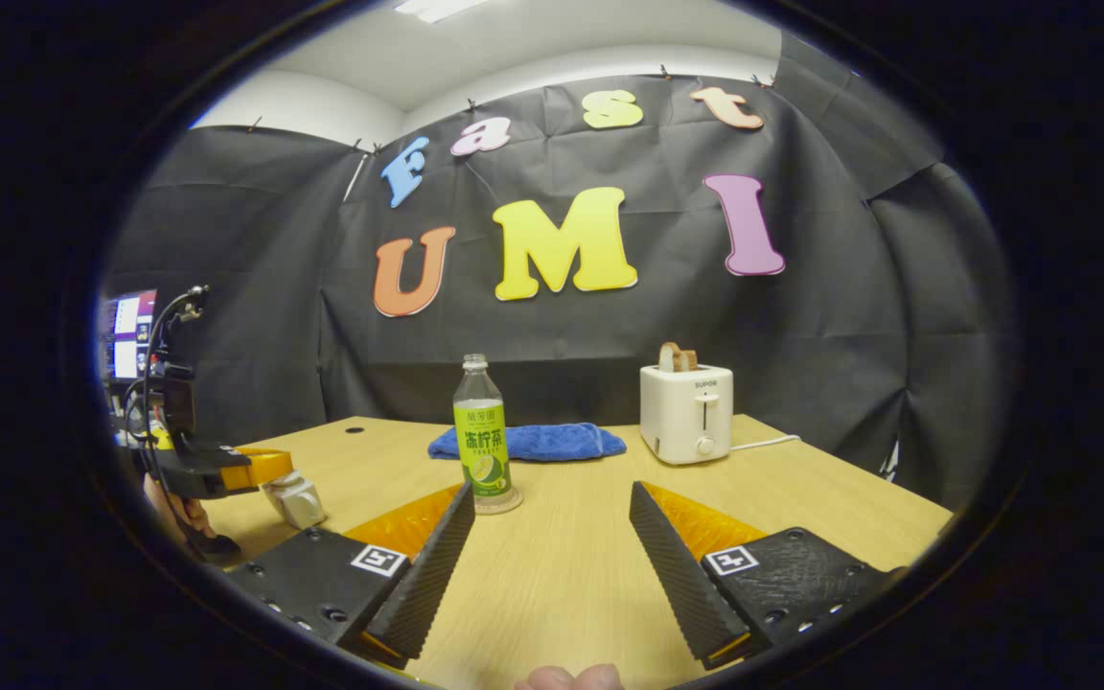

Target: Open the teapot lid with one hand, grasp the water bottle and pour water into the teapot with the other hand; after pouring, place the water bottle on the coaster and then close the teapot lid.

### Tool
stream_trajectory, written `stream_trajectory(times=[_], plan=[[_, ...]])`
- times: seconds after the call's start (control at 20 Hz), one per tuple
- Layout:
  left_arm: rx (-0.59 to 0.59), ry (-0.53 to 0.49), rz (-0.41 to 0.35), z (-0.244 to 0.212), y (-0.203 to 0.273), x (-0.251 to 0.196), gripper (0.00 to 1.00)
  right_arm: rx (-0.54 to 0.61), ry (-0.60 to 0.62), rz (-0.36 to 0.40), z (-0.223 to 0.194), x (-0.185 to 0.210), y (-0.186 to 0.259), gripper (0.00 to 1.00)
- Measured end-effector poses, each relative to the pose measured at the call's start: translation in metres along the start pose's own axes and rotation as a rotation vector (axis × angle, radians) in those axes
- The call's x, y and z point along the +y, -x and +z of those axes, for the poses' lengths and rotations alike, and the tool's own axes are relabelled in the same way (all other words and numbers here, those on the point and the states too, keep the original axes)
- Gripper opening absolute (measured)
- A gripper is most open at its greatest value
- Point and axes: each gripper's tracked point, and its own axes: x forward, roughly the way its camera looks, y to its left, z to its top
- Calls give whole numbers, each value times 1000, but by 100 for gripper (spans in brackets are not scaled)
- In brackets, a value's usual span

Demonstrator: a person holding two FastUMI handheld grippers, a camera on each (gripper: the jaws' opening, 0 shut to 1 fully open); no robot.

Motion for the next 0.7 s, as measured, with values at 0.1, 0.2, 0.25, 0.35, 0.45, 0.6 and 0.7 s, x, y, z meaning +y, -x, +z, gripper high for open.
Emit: stream_trajectory(times=[0.1, 0.2, 0.25, 0.35, 0.45, 0.6, 0.7], plan=[[1, 0, 7, 0, 0, 1, 4, -1, 0, 2, 0, 1, 1, 97], [14, 1, 9, -3, -1, 0, 6, -4, 2, 3, 1, 1, 2, 97], [19, 3, 7, -5, -1, -2, 6, -6, 2, 1, 1, 0, 2, 97], [17, -1, 18, -2, 0, -1, 7, -9, 3, -2, 2, -1, 3, 97], [9, -24, 51, 3, 5, 5, 21, -12, -2, -6, 2, -3, 4, 96], [-35, -22, 116, 21, 21, 18, 100, -11, -7, -33, 0, -12, 4, 96], [-70, -4, 127, 36, 34, 19, 98, -6, -12, -55, -3, -19, 4, 94]])
